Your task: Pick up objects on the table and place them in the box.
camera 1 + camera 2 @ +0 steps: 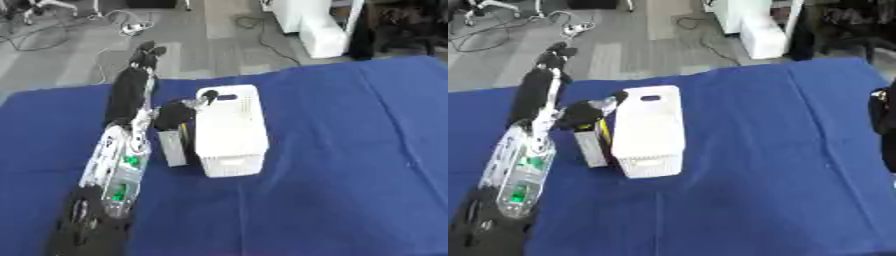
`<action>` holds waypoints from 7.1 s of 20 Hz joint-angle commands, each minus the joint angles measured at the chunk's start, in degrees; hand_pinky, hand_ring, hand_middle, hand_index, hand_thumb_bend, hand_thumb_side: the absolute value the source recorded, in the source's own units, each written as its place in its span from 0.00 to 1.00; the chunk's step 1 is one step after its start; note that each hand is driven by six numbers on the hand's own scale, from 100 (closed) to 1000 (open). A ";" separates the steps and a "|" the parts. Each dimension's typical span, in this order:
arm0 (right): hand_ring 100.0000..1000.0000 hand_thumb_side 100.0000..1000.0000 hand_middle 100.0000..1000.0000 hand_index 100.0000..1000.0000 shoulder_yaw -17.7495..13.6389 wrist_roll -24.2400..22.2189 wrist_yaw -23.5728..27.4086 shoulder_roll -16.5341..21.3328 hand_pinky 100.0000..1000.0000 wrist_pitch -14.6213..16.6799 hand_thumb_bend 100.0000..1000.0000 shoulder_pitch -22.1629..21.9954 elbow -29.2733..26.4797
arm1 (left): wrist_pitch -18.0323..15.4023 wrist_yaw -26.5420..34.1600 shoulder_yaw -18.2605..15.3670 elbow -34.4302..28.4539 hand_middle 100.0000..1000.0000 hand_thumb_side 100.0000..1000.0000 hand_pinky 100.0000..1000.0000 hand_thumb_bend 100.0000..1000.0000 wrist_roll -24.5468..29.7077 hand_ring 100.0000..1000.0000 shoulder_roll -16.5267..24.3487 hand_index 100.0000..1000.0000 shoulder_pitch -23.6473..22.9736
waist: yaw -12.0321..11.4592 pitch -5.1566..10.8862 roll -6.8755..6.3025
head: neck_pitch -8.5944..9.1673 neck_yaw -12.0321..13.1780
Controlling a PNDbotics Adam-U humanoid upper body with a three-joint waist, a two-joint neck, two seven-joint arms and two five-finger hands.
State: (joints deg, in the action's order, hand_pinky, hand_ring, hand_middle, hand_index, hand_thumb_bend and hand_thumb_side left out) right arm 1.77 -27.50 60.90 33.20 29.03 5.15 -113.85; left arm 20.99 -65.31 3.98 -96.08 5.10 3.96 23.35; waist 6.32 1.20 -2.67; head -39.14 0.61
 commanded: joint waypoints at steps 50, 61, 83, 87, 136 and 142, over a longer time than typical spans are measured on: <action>0.21 1.00 0.17 0.32 -0.41 -0.13 -0.22 0.84 0.07 -0.04 0.00 -0.33 -0.75 | 2.96 -8.74 -4.80 13.50 0.82 0.70 0.26 0.70 24.86 0.53 4.67 0.95 6.35 | -0.34 0.99 0.14 | 0.79 0.18; 0.21 1.00 0.17 0.32 -0.44 0.19 0.55 1.01 0.07 -0.44 0.00 0.30 -0.75 | 1.16 -8.55 -4.22 17.27 0.82 0.69 0.26 0.64 24.25 0.54 4.68 0.93 8.48 | 0.01 1.15 0.04 | 0.70 0.26; 0.21 1.00 0.17 0.32 -0.42 -0.13 0.46 1.09 0.07 -0.40 0.00 0.06 -0.75 | 1.73 -8.35 -5.87 21.06 0.82 0.65 0.25 0.38 21.97 0.54 4.91 0.94 9.13 | 0.02 1.17 0.01 | 0.66 0.43; 0.21 1.00 0.17 0.32 -0.35 -0.22 0.28 1.01 0.07 -0.35 0.00 -0.02 -0.75 | 2.08 -8.35 -6.03 21.32 0.82 0.63 0.24 0.32 21.62 0.54 4.59 0.95 9.20 | 0.02 1.14 0.06 | 0.74 0.67; 0.21 1.00 0.17 0.31 -0.66 0.36 0.94 1.11 0.07 -0.45 0.00 0.48 -0.75 | 0.47 -4.34 -9.38 30.82 0.43 0.14 0.00 0.04 8.70 0.24 3.02 0.35 8.10 | 0.17 1.13 0.01 | 0.39 0.35; 0.21 1.00 0.17 0.31 -0.67 0.39 0.95 1.12 0.07 -0.46 0.00 0.46 -0.75 | -1.00 -4.10 -9.17 30.24 0.42 0.12 0.00 0.06 6.76 0.20 3.52 0.34 8.31 | 0.18 1.17 0.01 | 0.32 0.40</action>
State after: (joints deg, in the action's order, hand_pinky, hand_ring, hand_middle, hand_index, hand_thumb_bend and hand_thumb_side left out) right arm 1.73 -27.29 61.89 33.24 28.59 4.90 -113.85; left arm 19.98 -69.47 -5.04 -66.95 12.25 5.80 32.23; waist 6.58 2.40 -3.00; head -38.74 1.03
